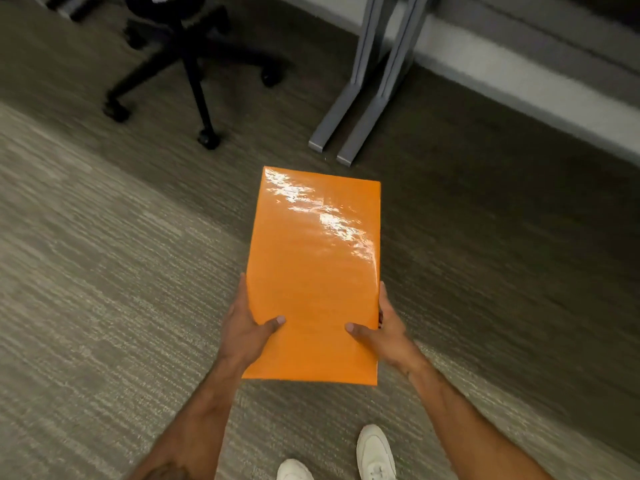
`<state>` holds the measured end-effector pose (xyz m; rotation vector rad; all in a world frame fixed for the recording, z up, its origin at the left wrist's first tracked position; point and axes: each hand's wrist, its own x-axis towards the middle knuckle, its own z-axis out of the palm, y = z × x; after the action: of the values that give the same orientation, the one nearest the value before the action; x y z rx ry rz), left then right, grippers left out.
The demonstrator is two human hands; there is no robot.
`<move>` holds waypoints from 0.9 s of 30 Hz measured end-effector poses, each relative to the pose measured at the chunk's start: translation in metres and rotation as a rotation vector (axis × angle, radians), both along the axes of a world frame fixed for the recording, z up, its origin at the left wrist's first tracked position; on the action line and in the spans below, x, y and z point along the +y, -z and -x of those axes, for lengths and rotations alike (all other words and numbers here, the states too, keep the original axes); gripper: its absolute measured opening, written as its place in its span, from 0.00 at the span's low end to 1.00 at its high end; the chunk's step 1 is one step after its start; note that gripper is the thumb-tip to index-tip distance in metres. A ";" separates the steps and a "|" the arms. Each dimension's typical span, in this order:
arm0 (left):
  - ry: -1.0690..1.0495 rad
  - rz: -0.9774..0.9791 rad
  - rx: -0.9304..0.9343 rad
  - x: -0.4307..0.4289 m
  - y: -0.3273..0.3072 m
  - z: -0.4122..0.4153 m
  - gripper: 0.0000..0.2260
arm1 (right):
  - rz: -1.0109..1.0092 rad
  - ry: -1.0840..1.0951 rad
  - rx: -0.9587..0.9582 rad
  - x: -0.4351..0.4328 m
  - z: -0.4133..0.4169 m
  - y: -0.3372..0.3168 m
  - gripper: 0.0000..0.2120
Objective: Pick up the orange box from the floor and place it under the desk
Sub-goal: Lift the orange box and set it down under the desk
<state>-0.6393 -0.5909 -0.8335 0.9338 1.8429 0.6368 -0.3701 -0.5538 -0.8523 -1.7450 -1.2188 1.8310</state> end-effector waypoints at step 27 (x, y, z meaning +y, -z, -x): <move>0.290 0.006 0.011 0.299 -0.014 -0.036 0.38 | -0.008 0.287 -0.116 0.207 -0.037 -0.032 0.43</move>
<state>-0.6035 -0.2923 -0.8198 1.1744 1.6746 0.4473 -0.3332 -0.3470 -0.8208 -1.9307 -0.9535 1.5774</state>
